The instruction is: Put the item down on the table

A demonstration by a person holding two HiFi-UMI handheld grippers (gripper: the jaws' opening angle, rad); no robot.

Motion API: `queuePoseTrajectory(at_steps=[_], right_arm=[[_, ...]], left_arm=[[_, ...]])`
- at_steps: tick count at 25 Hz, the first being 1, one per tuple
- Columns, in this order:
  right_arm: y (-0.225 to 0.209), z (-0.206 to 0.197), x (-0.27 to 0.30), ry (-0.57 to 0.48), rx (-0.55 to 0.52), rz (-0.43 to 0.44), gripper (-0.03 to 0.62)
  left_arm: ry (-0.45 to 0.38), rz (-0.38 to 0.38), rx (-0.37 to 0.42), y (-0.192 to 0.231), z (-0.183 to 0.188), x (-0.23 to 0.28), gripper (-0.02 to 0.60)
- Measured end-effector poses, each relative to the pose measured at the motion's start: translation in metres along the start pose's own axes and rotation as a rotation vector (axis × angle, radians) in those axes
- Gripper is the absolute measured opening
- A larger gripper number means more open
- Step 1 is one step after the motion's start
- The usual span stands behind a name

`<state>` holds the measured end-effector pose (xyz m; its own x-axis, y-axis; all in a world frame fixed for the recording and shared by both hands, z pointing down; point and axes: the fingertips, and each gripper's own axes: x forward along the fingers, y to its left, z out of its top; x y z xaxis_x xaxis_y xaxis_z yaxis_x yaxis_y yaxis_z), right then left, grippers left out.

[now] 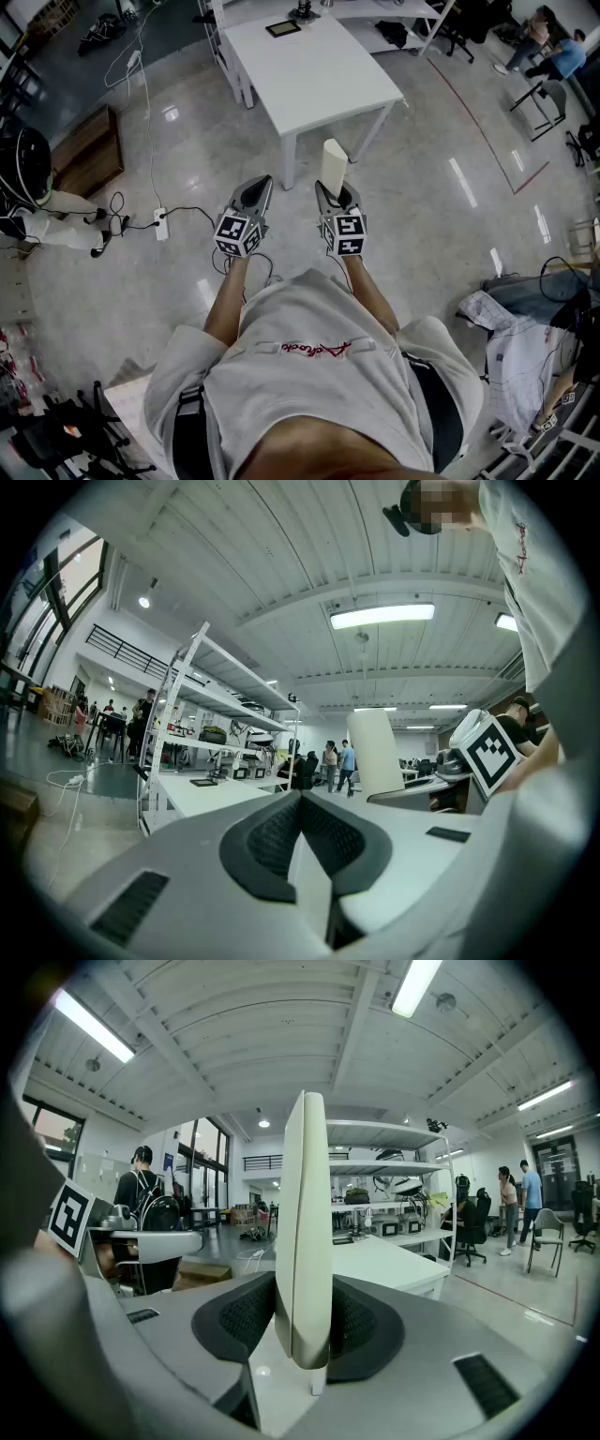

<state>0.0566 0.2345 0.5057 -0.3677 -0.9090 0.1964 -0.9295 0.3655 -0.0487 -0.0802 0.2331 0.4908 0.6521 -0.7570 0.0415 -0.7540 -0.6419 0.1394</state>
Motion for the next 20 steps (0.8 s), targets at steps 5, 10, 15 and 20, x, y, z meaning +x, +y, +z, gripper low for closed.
queuePoseTrajectory(at_steps=[5, 10, 15, 20], right_arm=[[-0.004, -0.003, 0.002, 0.0, 0.002, 0.006, 0.172], [-0.01, -0.003, -0.001, -0.004, 0.014, 0.021, 0.172], [-0.014, -0.001, -0.004, -0.008, 0.005, 0.044, 0.173], [-0.02, -0.004, -0.009, -0.01, 0.002, 0.064, 0.173]], left_arm=[[0.0, -0.009, -0.003, -0.004, -0.004, 0.007, 0.018], [0.0, -0.007, -0.005, -0.013, -0.004, 0.012, 0.018], [0.01, 0.007, -0.007, -0.018, -0.004, 0.015, 0.018], [0.017, 0.041, -0.025, -0.022, -0.011, 0.016, 0.018]])
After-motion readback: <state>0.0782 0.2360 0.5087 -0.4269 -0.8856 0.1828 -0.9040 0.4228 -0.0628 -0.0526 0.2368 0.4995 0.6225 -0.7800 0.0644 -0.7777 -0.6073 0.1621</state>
